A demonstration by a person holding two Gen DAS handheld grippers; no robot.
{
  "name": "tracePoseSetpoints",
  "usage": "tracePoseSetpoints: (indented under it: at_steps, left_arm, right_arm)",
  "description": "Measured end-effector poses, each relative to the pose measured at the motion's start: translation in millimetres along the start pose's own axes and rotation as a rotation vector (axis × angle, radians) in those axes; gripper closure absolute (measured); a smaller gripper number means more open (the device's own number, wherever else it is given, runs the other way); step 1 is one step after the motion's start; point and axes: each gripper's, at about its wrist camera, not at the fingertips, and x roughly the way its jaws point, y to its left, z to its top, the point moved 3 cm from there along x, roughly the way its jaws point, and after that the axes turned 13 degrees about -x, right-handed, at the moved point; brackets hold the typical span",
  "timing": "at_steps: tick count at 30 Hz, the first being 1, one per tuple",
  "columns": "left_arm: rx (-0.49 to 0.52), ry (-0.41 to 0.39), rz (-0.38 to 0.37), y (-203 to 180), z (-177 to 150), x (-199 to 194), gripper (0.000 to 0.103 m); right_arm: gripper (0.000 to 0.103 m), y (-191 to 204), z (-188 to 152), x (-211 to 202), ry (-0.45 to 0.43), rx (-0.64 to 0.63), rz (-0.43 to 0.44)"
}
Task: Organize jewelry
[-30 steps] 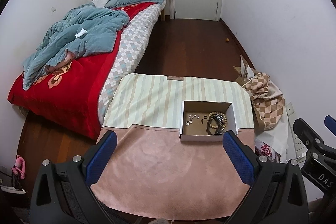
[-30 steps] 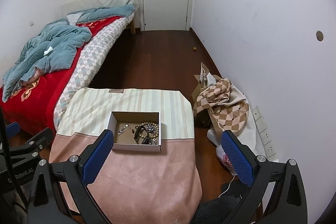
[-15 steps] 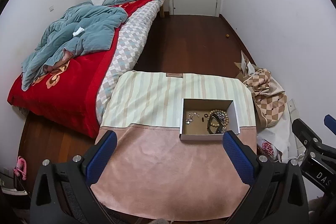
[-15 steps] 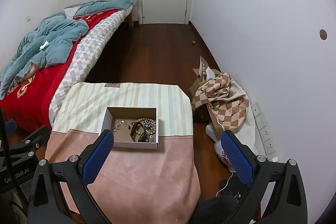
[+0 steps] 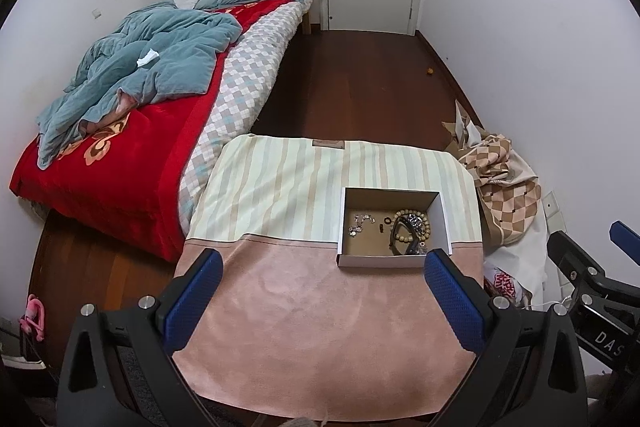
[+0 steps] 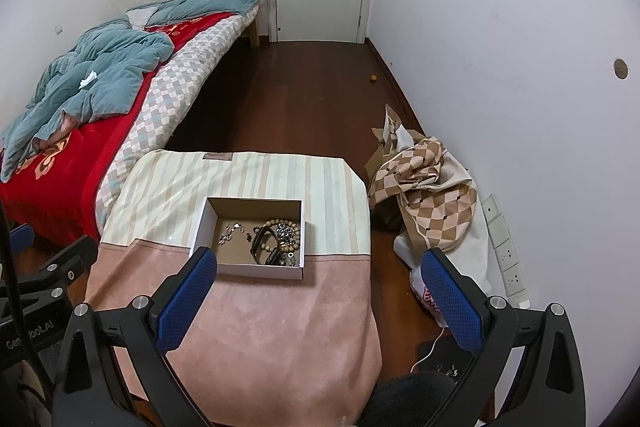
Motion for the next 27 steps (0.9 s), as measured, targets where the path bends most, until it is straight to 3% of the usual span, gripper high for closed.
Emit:
tracePoseSetpoints:
  at_steps: [27]
  left_arm:
    - [0.003,-0.007,-0.010,-4.3,0.7,-3.1,0.000]
  right_arm:
    - [0.000,0.3,-0.6,-4.4,-0.010,-0.005,0.002]
